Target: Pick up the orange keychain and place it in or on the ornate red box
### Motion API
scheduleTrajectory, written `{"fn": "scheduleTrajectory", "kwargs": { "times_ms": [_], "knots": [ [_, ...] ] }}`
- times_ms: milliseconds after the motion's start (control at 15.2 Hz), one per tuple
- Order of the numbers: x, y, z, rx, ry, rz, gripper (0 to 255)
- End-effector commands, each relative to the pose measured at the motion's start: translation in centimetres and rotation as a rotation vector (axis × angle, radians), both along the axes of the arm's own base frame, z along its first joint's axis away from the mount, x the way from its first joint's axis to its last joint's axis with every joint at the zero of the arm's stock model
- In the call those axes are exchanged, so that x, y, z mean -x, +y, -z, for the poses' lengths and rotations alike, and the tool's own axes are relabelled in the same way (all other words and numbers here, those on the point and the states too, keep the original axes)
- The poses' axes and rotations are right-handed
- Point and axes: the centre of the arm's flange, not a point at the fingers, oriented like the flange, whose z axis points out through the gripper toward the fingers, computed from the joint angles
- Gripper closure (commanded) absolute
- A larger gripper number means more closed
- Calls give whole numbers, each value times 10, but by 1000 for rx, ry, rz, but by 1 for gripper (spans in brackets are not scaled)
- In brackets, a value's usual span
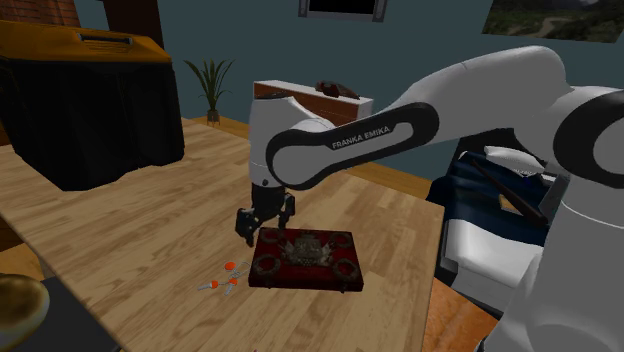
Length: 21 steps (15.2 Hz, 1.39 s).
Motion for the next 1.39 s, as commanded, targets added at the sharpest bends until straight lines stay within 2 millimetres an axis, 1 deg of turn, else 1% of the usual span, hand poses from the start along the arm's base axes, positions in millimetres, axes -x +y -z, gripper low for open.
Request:
{"fn": "scheduleTrajectory", "kwargs": {
  "times_ms": [0, 396, 462, 858, 924, 1320],
  "knots": [
    [-14, 18, 13, 4, -4, -8, 0],
    [-54, 76, 51, 16, -12, -33, 0],
    [-55, 78, 52, 17, -12, -34, 0],
    [-55, 78, 84, 17, -12, -34, 0],
    [-55, 78, 92, 17, -12, -34, 0],
    [-55, 78, 92, 17, -12, -34, 0]
  ]
}}
